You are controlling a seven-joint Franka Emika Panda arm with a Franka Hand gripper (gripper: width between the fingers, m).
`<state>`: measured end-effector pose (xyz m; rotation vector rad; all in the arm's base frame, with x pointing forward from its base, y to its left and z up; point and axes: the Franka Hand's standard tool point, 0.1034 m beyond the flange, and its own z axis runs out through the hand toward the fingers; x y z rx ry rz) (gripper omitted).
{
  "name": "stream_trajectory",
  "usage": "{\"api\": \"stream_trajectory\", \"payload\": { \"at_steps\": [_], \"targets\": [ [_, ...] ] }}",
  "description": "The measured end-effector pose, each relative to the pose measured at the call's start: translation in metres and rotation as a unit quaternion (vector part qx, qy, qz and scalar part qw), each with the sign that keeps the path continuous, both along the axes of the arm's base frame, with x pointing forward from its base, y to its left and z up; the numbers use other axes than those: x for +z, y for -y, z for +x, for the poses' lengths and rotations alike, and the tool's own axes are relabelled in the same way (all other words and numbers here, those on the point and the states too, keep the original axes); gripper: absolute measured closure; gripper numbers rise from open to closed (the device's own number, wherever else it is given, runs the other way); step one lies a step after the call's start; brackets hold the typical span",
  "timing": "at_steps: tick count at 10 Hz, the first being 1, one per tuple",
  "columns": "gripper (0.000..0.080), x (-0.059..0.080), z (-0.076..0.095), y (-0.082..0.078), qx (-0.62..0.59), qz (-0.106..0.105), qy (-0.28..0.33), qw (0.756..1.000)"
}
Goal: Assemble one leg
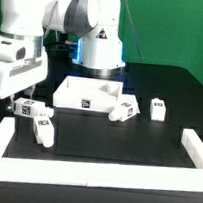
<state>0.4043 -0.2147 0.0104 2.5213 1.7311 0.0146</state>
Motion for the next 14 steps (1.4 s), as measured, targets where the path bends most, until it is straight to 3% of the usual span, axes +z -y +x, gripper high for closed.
{"api": "stream_trajectory", "payload": {
  "at_steps": [1,2,4,5,7,8,12,14],
  "targets": [
    [0.0167,0.000,0.000,0.000,0.000,0.000,0.000,1.000],
    [0.0167,0.002,0.001,-0.001,-0.020,0.001,0.002,1.000],
    [0.0151,0.028,-0.003,-0.004,-0.074,-0.001,0.020,0.997],
    [0.0151,0.035,-0.006,-0.011,-0.123,0.003,0.027,0.992],
    [0.0150,0.055,0.004,-0.040,-0.229,0.015,0.033,0.973],
    [0.0150,0.056,0.009,-0.050,-0.244,0.018,0.034,0.969],
    [0.0150,0.055,0.008,-0.053,-0.241,0.018,0.035,0.970],
    [0.0150,0.056,-0.002,-0.084,-0.327,0.028,0.032,0.944]
  ]
}}
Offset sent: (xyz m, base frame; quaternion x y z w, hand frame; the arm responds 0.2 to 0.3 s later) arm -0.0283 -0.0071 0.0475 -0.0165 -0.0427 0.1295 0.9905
